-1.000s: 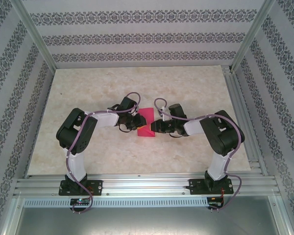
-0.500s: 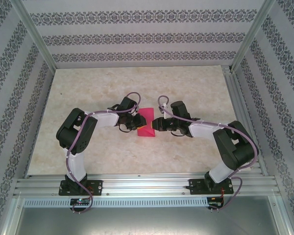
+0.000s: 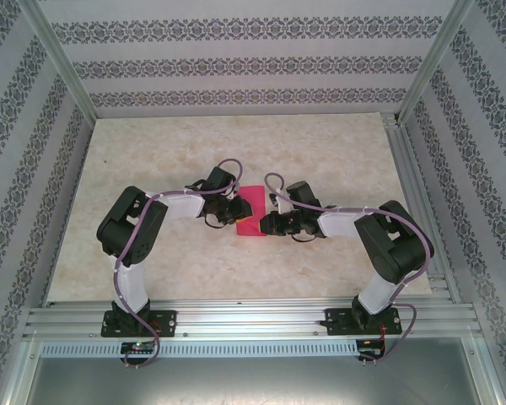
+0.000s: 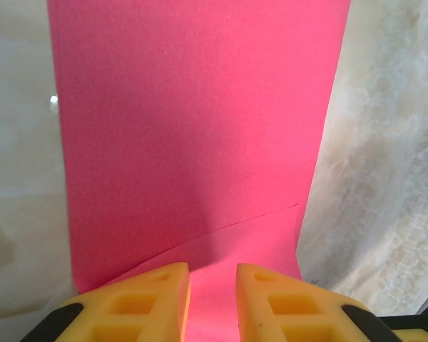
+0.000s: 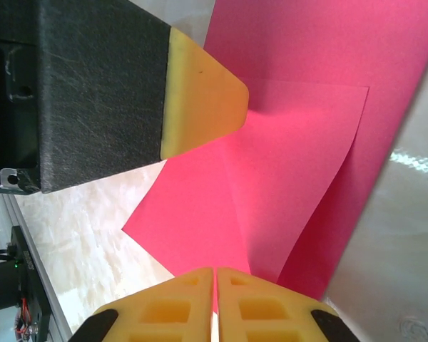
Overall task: Fold a paper plane with a square sheet of paper (pick it up from the middle)
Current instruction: Fold the triangle a second time at the center of the table.
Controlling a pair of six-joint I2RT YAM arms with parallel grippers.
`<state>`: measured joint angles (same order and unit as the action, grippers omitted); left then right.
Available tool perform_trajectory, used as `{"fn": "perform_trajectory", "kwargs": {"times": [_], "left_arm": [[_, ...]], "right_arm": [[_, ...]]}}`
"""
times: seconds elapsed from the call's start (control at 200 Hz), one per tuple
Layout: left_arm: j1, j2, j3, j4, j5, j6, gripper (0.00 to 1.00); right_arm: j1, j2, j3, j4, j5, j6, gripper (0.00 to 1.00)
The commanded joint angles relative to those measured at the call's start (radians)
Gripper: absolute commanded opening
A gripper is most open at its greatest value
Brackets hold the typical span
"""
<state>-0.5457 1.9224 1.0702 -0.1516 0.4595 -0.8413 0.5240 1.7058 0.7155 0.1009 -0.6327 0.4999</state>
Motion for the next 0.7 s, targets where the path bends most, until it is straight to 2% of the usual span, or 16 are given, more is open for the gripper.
{"fn": "perform_trajectory", "kwargs": {"times": [0.0,0.694], "left_arm": [[-0.013,0.026,0.008,-0.038,-0.021,0.029,0.27],[-0.014,0.032,0.020,-0.045,-0.010,0.036,0.27]], "right_arm": [[0.007,0.026,0.004,-0.005,-0.013,0.000,0.10],[0.010,0.078,-0.040,-0.042,0.015,-0.001,0.12]]}}
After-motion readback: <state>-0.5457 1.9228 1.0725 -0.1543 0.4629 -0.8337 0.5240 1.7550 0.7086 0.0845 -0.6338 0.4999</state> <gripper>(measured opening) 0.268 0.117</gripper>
